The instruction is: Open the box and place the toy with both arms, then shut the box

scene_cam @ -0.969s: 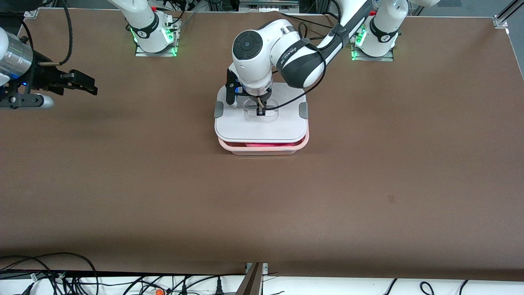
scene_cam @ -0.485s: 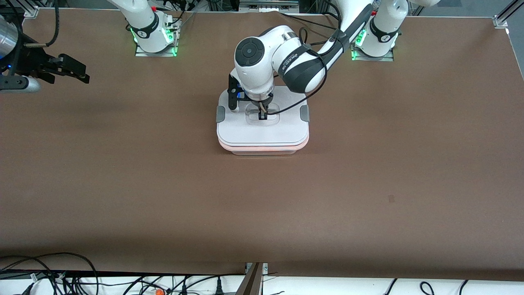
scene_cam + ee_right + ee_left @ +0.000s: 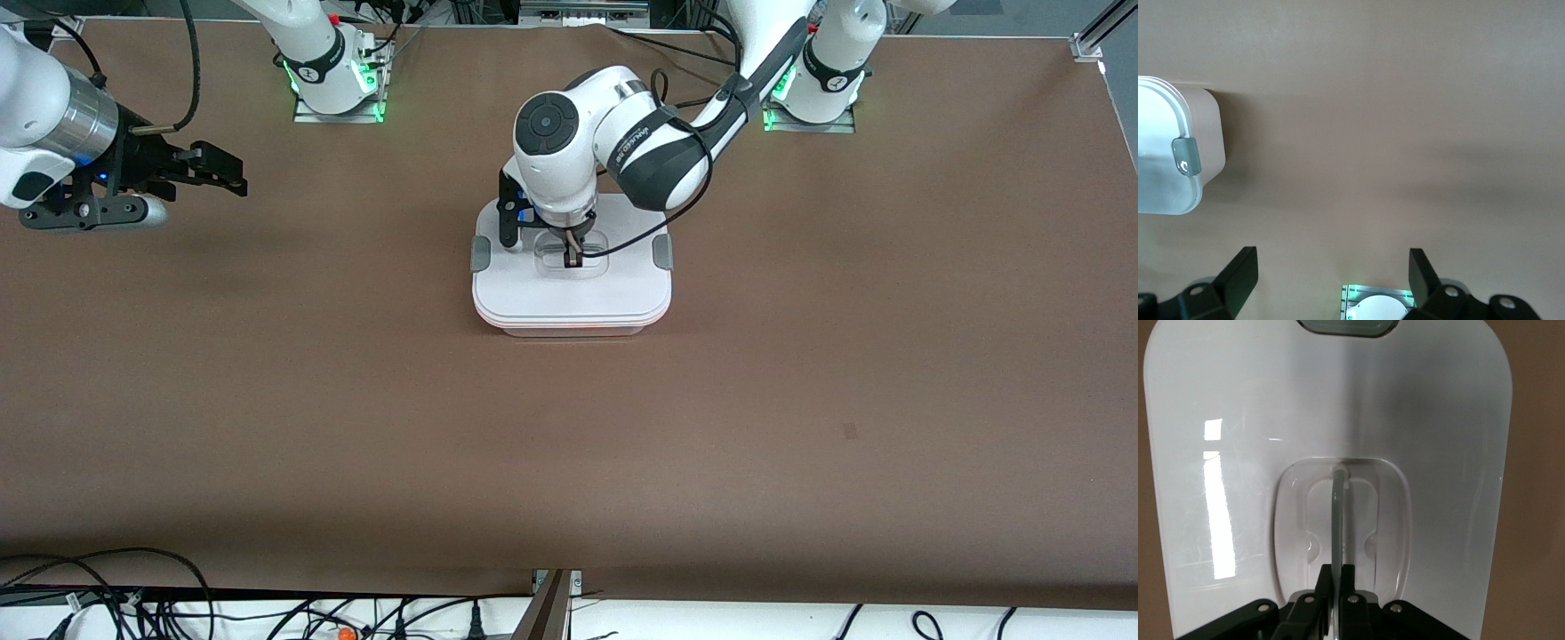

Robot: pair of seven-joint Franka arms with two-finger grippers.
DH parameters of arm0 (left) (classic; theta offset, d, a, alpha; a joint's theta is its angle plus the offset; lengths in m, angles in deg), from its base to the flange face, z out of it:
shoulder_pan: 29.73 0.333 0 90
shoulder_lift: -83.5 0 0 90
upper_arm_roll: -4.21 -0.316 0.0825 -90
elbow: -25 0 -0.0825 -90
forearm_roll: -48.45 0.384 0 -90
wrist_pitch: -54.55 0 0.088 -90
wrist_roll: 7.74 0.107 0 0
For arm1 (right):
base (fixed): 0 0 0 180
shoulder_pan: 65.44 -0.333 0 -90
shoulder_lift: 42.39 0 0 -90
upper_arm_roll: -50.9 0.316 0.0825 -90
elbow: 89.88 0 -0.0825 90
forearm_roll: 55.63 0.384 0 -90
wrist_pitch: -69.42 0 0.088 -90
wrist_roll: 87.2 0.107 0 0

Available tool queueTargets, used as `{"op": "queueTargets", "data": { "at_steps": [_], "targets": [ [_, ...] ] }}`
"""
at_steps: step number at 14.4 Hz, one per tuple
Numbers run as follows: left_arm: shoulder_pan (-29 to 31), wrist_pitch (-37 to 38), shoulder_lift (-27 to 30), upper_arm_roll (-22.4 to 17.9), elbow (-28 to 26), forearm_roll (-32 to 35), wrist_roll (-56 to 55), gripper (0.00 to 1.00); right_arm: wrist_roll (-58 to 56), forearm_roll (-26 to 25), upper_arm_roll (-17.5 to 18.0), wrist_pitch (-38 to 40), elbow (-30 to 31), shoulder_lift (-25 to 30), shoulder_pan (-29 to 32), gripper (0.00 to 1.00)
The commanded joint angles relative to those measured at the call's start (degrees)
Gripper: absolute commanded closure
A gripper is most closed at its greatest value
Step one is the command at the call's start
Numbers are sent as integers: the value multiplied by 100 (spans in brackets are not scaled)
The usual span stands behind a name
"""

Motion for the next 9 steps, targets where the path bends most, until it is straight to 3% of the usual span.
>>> {"op": "queueTargets", "data": {
  "at_steps": [1,3,9],
  "targets": [
    [19,-103,-88,30,43,201,-70,100,51,-346,-2,-235,98,147,-4,0],
    [10,-112,-114,22,52,228,-53,100,51,-568,-2,-533,115,77,-12,0],
    [10,-217,-281,21,122,421,-53,100,51,-490,-37,-675,71,33,-4,0]
  ]
}}
